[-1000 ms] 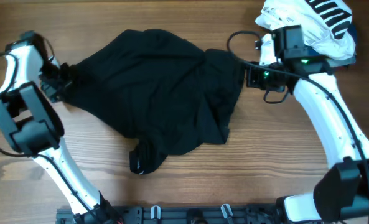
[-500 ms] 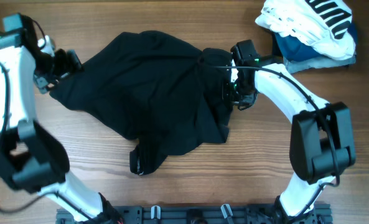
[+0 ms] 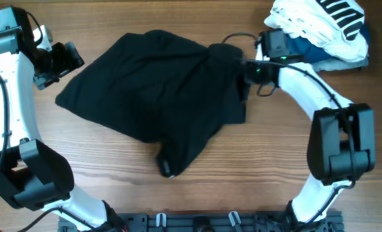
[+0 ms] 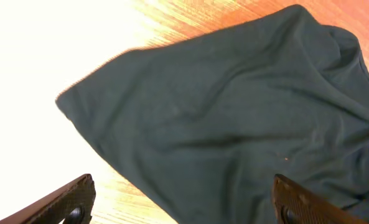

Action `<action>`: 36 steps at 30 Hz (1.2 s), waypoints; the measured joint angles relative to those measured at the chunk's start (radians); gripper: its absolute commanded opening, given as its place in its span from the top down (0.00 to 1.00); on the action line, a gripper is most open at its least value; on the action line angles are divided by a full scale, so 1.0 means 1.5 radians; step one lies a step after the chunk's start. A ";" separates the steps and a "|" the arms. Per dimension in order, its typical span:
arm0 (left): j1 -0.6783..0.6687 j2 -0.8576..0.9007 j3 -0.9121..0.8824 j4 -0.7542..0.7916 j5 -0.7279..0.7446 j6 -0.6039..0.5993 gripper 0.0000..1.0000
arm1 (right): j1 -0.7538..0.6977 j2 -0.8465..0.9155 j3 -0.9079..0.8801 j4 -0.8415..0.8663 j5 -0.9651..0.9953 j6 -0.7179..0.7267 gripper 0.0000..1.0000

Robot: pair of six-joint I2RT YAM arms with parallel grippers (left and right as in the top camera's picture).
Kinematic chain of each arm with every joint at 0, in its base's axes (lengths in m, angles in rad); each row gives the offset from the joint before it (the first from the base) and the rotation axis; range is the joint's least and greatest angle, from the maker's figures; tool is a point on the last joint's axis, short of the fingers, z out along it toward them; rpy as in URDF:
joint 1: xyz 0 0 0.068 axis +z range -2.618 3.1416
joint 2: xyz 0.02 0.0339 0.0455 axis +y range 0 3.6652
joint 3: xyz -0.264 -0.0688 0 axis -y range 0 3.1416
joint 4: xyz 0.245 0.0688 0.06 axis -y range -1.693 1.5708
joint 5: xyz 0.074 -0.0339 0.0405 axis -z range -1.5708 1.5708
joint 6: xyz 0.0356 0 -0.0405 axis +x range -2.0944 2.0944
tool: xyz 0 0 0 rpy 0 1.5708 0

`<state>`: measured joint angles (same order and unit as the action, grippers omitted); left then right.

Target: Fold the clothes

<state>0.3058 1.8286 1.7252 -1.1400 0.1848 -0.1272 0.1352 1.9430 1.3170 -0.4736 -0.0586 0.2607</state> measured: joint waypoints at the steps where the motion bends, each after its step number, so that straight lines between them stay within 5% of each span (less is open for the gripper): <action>1: 0.000 0.000 0.000 0.004 0.000 0.001 0.11 | -0.022 0.001 0.000 0.024 0.000 -0.014 0.96; 7: 0.000 0.000 0.000 0.016 0.000 0.002 0.11 | -0.092 0.002 0.001 0.092 -0.031 -0.089 0.96; 8: 0.000 0.000 0.000 0.017 0.000 0.002 0.11 | -0.092 0.002 0.005 0.089 -0.036 -0.098 0.87; 10: 0.000 0.000 0.000 0.018 0.000 0.002 0.10 | -0.091 0.003 0.028 0.069 -0.043 -0.110 0.13; 11: 0.000 0.000 0.000 0.018 0.000 0.002 0.10 | -0.091 0.004 0.050 0.047 -0.046 -0.114 0.00; 19: 0.000 0.000 0.000 -0.031 -0.017 0.000 0.11 | -0.088 -0.003 0.232 -0.246 -0.093 -0.130 0.00; 24: 0.001 0.000 -0.025 -0.042 -0.057 -0.130 0.10 | -0.051 -0.056 0.233 -0.321 -0.127 -0.086 0.00; 28: 0.001 -0.001 -0.145 0.073 -0.066 -0.240 0.11 | -0.018 -0.077 0.236 -0.349 -0.153 -0.027 0.00; 36: 0.027 0.000 -0.386 0.289 -0.071 -0.325 0.27 | 0.040 -0.077 0.236 -0.363 -0.156 -0.028 0.05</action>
<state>0.3466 1.8290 1.1461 -0.7063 0.0784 -0.6147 0.1951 1.8275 1.6714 -1.0176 -0.2920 0.2192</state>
